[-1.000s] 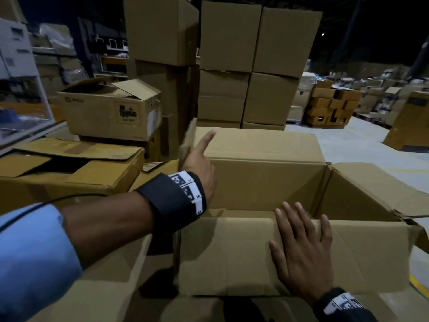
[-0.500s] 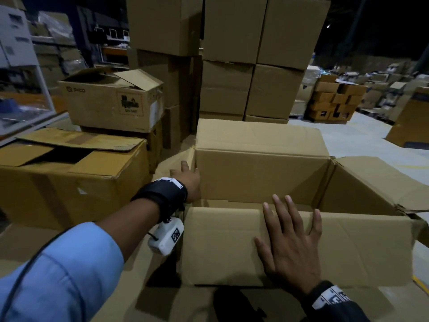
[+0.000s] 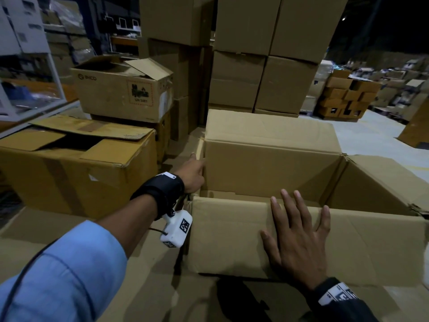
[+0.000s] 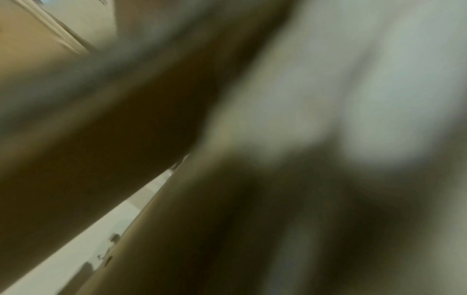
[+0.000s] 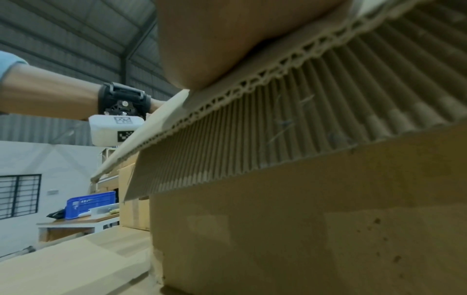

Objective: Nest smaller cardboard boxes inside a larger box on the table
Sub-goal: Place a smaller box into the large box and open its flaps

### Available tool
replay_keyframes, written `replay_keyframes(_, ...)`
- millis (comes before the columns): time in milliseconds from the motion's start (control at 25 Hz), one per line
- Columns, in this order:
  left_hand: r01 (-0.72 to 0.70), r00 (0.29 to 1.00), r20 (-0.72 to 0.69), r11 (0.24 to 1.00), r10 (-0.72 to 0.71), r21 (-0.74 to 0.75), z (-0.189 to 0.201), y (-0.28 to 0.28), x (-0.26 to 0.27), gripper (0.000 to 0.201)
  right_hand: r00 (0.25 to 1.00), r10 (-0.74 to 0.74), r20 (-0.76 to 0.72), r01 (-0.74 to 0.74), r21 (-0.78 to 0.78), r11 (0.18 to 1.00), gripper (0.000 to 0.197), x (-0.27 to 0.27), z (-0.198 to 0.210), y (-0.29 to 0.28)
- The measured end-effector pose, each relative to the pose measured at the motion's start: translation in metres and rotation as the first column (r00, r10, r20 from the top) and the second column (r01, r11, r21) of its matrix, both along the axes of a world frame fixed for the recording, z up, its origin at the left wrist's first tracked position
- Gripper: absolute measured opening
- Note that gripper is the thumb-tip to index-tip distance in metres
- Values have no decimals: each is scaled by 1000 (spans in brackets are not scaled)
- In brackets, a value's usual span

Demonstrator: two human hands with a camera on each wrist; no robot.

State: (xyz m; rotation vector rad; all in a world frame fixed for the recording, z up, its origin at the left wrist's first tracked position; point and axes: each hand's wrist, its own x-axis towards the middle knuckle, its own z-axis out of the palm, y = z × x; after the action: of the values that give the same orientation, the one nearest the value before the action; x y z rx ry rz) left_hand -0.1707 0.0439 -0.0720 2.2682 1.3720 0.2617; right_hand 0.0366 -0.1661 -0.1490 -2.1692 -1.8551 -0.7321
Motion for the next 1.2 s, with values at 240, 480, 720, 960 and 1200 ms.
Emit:
replay_keyframes(240, -7, 983, -179, 986, 37, 168, -13, 0, 1, 47, 1000, 18, -6, -18, 5, 1000, 69, -3, 2, -5)
replay_keyframes(480, -20, 998, 67, 995, 14, 96, -17, 0, -2, 48, 1000, 14, 8, -14, 35, 999, 68, -2, -3, 0)
replay_keyframes(720, -2, 988, 151, 994, -14, 106, -2, -39, -5, 62, 1000, 11, 0, -11, 60, 998, 68, -1, -5, 0)
replay_keyframes(960, 210, 946, -316, 881, -74, 424, -24, -94, 4, 81, 998, 24, -63, -21, 36, 999, 58, 0, 3, -5)
replay_keyframes(1200, 197, 962, -267, 806, -51, 559, -34, -91, 2, 64, 998, 8, -59, -9, -12, 1000, 59, 3, 4, -2)
